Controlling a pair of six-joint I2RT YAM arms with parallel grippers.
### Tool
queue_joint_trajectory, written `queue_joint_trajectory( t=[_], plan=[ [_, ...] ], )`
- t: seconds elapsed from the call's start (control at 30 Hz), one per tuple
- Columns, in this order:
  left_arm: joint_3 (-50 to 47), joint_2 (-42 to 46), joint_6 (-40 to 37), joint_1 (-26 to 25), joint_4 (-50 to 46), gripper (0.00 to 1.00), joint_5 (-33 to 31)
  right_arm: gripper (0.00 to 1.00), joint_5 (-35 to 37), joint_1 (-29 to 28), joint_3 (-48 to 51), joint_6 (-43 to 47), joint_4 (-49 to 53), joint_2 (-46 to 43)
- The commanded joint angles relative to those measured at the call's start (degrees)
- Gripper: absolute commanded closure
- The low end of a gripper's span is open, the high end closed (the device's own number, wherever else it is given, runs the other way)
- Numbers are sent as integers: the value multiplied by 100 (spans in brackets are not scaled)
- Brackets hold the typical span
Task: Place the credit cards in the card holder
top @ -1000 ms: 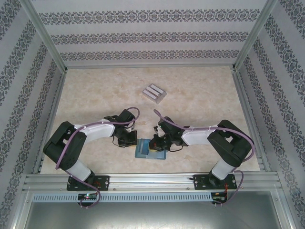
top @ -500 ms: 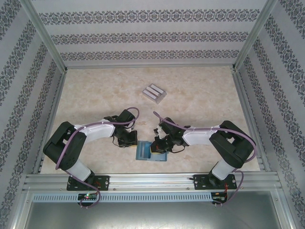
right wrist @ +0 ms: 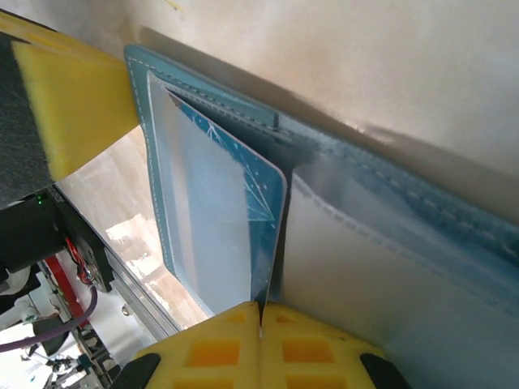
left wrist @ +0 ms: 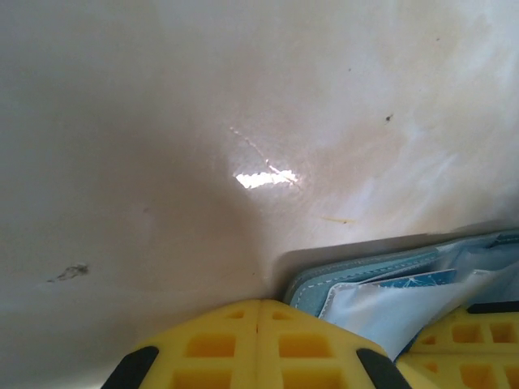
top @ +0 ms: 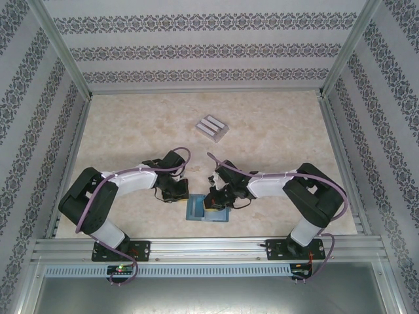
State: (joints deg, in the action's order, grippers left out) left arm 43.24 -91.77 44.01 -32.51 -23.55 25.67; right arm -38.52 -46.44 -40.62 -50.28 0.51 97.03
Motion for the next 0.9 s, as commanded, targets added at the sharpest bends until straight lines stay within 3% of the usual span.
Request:
queue_joint_trajectory(
  t=[0.0, 0.17, 0.5, 0.77, 0.87],
  plan=[
    [-466, -509, 83, 43, -18, 100, -945, 99, 71, -133, -203, -148, -330, 132],
    [-339, -255, -19, 76, -307, 100, -1213, 81, 344, -104, 55, -34, -171, -351],
    [219, 157, -267, 330, -714, 93, -1528, 63, 1043, -23, 254, 145, 951, -1434],
    [177, 405, -445, 351, -604, 90, -1472, 57, 1539, -66, 671, -91, 1217, -2095],
    [40, 371, -464, 354, -504, 90, -1204, 64, 1328, -147, 581, -152, 888, -1824]
  ],
)
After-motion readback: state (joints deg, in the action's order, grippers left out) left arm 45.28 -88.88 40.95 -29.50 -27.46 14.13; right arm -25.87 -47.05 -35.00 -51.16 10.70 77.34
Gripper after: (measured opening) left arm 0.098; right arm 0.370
